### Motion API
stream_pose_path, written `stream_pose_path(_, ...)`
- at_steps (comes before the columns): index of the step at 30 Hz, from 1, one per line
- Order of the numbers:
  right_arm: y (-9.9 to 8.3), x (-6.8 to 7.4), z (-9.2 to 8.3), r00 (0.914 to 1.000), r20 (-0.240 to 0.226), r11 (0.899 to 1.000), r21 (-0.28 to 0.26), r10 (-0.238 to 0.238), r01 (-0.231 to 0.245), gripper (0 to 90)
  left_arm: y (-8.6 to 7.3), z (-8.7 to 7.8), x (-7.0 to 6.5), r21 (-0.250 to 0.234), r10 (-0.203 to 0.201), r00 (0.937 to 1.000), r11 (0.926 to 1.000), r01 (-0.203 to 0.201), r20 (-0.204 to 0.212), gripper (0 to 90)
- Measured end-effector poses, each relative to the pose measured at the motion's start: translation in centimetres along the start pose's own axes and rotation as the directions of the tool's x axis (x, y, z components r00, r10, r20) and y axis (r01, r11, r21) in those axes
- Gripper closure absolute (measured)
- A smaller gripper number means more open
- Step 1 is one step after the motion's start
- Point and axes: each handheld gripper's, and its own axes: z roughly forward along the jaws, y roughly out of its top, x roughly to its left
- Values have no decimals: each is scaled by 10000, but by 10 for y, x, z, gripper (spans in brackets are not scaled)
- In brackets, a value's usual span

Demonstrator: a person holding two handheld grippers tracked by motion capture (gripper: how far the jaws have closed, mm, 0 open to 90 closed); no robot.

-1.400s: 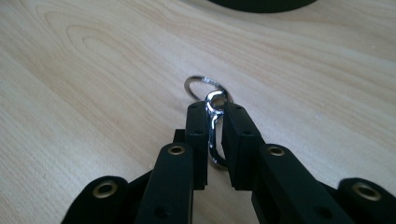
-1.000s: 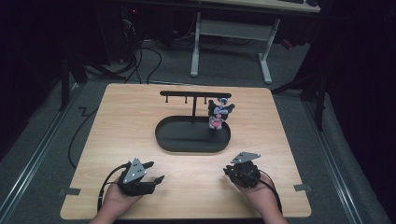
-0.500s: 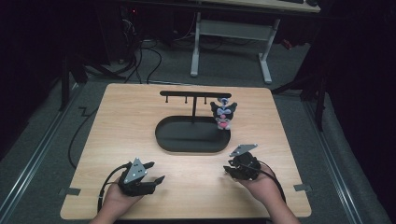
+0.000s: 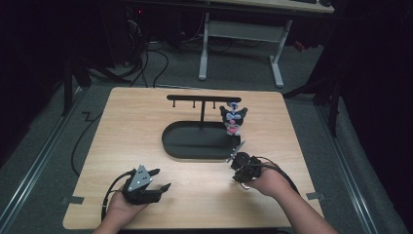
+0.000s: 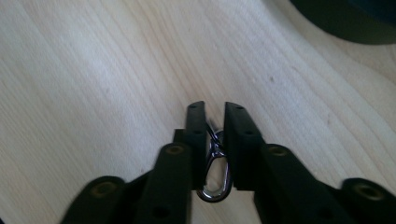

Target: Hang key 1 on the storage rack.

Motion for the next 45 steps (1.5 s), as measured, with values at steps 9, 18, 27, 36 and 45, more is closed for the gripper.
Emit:
stream_pose_path(9,-15,-4,-9,9996,-1,9996,122,266,-266,888,0,1,0,9,0,10000,10000,0,27,356)
stream_pose_path(18,-38,-15,-12,9837,-364,9679,-1754,1761,-1798,886,0,1,-1,25,-13,10000,10000,13,9,356)
stream_pose_path(27,-81,-15,-12,9621,-531,9337,-2323,2676,-2725,856,-1,2,-2,111,-8,10000,9999,8,17,357)
stream_pose_path(36,-101,-12,-12,9524,-723,9181,-2532,2963,-3048,844,-1,5,-3,199,16,10000,9998,-16,29,357)
stream_pose_path(45,-62,-19,-17,9672,-349,9489,-1876,2516,-2536,783,-1,3,-2,139,11,10000,9999,-11,14,358)
